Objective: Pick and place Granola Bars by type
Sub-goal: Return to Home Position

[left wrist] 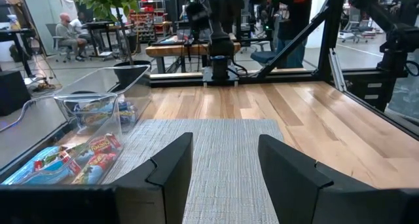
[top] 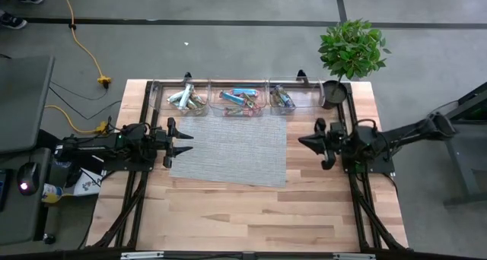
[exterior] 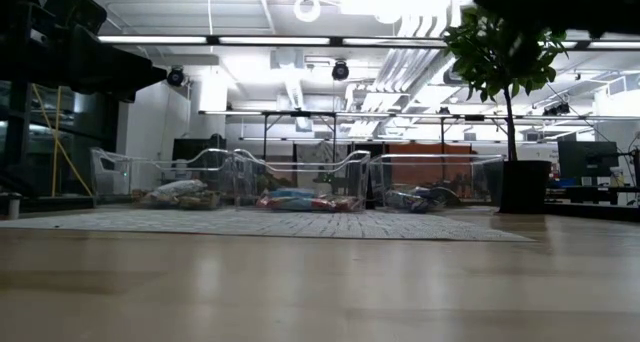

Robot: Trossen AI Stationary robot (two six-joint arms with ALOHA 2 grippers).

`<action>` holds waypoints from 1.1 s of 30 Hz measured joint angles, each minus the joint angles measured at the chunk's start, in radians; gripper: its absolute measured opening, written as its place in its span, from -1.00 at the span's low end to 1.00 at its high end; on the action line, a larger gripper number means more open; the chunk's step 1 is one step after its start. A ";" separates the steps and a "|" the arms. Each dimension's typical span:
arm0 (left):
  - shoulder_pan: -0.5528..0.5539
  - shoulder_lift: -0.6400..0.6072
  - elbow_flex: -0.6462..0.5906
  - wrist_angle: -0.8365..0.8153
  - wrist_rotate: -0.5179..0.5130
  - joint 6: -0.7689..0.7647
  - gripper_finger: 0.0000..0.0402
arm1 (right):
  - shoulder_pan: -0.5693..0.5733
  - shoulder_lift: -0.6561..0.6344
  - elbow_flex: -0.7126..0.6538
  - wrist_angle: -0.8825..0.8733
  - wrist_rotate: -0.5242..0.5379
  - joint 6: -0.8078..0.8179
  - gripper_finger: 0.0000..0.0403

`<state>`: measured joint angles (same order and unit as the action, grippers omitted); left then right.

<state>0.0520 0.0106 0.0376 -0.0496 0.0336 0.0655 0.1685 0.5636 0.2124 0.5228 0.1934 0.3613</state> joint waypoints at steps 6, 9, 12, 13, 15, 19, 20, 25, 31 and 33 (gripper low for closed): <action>0.000 0.000 0.000 0.000 0.000 0.000 -0.14 | 0.034 -0.050 -0.172 0.142 0.125 -0.037 -1.00; 0.000 0.000 0.000 0.000 0.000 0.000 -0.14 | 0.010 -0.049 -0.202 0.152 0.122 -0.063 -1.00; 0.000 0.000 0.000 0.000 0.000 0.000 -0.14 | -0.038 -0.049 -0.203 0.141 0.070 -0.077 -1.00; 0.000 0.000 0.000 0.000 0.000 0.000 -0.14 | -0.054 -0.049 -0.203 0.140 0.052 -0.077 -1.00; 0.000 0.000 0.000 0.000 0.000 0.000 -0.14 | -0.082 -0.056 -0.203 0.140 0.012 -0.085 -1.00; 0.000 0.000 0.000 0.000 0.000 0.000 -0.14 | -0.117 -0.104 -0.203 0.140 -0.054 -0.129 -1.00; 0.000 0.000 0.000 0.000 0.000 0.000 -0.14 | -0.120 -0.123 -0.203 0.139 -0.068 -0.140 -1.00; 0.000 0.000 0.000 0.000 0.000 0.000 -0.14 | -0.124 -0.254 -0.203 0.062 -0.073 -0.176 -1.00; 0.000 0.000 0.000 0.000 0.000 0.000 -0.14 | -0.122 -0.461 -0.203 -0.152 -0.073 -0.175 -1.00; 0.000 0.000 0.000 0.000 0.000 0.000 -0.14 | -0.122 -0.542 -0.203 -0.252 -0.073 -0.155 -1.00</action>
<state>0.0519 0.0105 0.0379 -0.0494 0.0334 0.0658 0.0463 0.0213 0.0093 0.2707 0.1199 0.2060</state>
